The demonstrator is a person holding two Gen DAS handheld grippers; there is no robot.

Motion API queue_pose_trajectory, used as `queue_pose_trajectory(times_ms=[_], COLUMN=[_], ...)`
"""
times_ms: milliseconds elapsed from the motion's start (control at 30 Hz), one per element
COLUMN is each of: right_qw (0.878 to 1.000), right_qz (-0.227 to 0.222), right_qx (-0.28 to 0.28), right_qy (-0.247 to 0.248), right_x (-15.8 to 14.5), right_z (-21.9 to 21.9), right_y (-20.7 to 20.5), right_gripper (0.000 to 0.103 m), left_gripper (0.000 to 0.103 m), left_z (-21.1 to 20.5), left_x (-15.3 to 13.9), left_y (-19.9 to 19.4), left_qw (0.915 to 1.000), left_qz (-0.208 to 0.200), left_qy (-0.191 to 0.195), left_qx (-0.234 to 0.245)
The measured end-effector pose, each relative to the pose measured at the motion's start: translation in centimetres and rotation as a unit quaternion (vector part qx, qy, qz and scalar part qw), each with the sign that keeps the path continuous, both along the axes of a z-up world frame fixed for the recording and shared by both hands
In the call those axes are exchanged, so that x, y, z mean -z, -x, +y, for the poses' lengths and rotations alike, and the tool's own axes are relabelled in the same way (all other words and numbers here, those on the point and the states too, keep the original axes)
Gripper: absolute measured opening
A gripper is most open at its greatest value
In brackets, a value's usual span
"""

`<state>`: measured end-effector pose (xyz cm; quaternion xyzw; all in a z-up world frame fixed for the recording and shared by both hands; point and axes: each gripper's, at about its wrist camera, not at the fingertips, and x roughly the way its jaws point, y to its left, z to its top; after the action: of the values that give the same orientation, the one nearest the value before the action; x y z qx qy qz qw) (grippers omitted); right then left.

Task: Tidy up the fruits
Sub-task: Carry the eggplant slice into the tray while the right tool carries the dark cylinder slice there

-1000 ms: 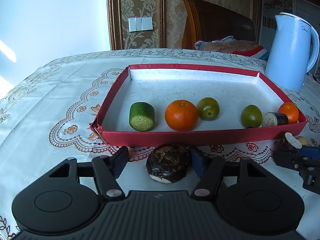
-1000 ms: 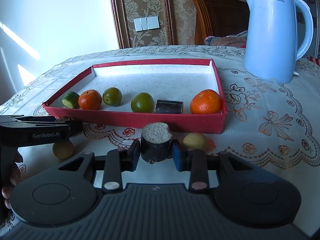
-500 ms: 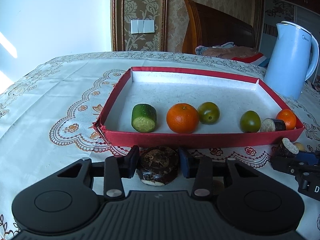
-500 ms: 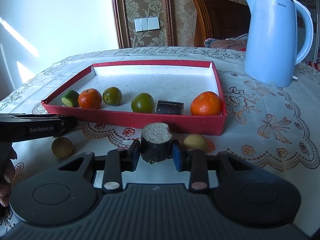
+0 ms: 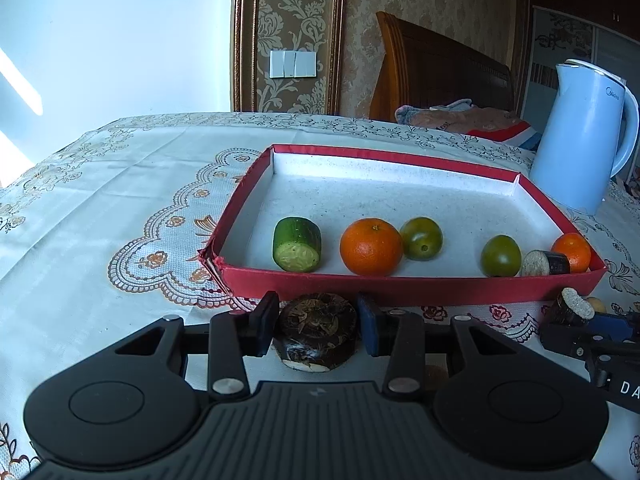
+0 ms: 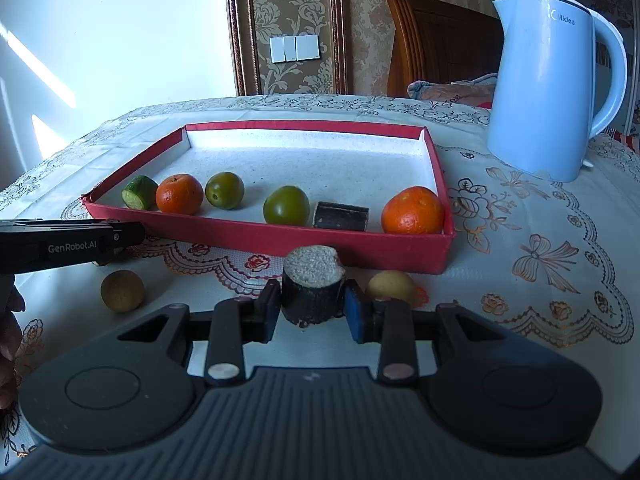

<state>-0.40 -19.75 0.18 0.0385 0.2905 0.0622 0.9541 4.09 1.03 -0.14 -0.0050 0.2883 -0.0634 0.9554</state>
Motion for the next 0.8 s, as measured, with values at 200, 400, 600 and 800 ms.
queue_pose_trajectory(times_ms=[200, 400, 600, 800], right_qw=[1.0, 1.0, 0.999, 0.999], right_qz=[-0.008, -0.017, -0.03, -0.04], right_qx=[0.0, -0.002, -0.004, -0.013], right_qy=[-0.004, -0.008, -0.012, -0.016], right_x=[-0.1, -0.3, -0.6, -1.0], right_z=[-0.1, -0.2, -0.4, -0.2], right_y=[0.3, 0.5, 0.9, 1.1], right_gripper=[0.032, 0.032, 0.032, 0.032], left_gripper=[0.041, 0.041, 0.041, 0.041], left_z=[-0.1, -0.3, -0.4, -0.3], left_x=[-0.3, -0.4, -0.4, -0.4], left_y=[0.6, 0.8, 1.0, 1.0], left_qw=[0.9998, 0.9996, 0.9995, 0.9995], left_qz=[-0.02, -0.024, -0.026, -0.026], left_qy=[-0.005, -0.01, -0.011, -0.011], left_qx=[-0.007, -0.011, -0.013, -0.014])
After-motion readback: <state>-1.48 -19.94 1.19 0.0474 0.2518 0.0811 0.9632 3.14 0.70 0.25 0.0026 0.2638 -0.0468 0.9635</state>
